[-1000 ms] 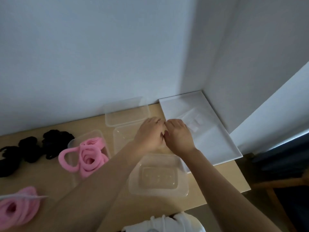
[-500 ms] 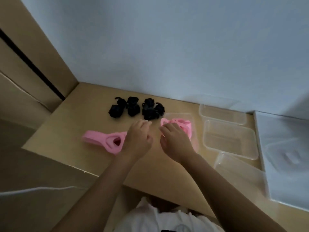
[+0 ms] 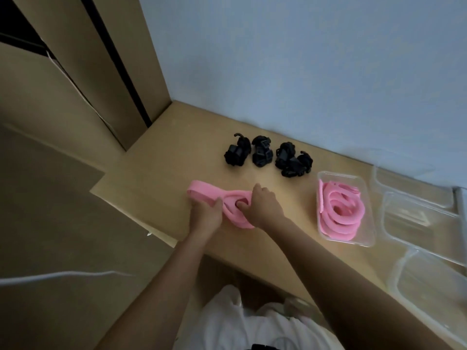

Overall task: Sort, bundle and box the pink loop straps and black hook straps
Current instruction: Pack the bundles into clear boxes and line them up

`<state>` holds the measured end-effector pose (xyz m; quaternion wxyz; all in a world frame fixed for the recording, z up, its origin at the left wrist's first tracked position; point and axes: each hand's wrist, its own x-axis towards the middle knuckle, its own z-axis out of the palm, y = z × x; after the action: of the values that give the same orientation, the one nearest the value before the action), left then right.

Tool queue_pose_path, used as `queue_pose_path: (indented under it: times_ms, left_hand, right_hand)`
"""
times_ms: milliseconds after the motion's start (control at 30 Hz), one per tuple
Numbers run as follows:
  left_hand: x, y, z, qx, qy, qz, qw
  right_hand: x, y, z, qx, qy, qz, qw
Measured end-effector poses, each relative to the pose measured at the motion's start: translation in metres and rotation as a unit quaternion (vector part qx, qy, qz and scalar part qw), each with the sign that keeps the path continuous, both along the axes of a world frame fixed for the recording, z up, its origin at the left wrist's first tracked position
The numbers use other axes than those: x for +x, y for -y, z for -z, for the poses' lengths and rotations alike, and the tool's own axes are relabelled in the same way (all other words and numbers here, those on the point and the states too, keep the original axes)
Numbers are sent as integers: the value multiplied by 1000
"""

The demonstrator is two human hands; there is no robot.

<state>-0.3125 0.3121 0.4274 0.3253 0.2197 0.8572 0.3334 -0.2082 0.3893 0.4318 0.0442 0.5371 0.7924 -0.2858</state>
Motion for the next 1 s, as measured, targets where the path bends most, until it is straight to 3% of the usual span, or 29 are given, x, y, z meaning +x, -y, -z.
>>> queue_pose_path:
  times_ms: [67, 167, 300, 400, 567, 800, 933, 1000]
  left_hand:
    - [5, -2, 7, -3, 69, 46, 997]
    - [12, -2, 9, 8, 96, 75, 993]
    - [8, -3, 15, 22, 145, 49, 988]
    - [5, -8, 13, 40, 221, -15, 974]
    - [9, -20, 0, 8, 321, -18, 947]
    - [13, -23, 2, -5, 312, 25, 950]
    - [18, -19, 7, 69, 268, -16, 961]
    - [19, -19, 3, 94, 265, 6, 959]
  right_hand:
    - [-6, -3, 7, -6, 18, 13, 1000]
    - [-3, -7, 6, -19, -4, 49, 999]
    - [5, -4, 4, -29, 2, 68, 997]
    - [3, -1, 13, -26, -48, 103, 993]
    - [-5, -5, 20, -94, -90, 146, 981]
    - [-11, 18, 36, -88, -182, 239, 950]
    - [-1, 25, 25, -163, -250, 270, 916]
    - [10, 25, 12, -174, -264, 244, 917]
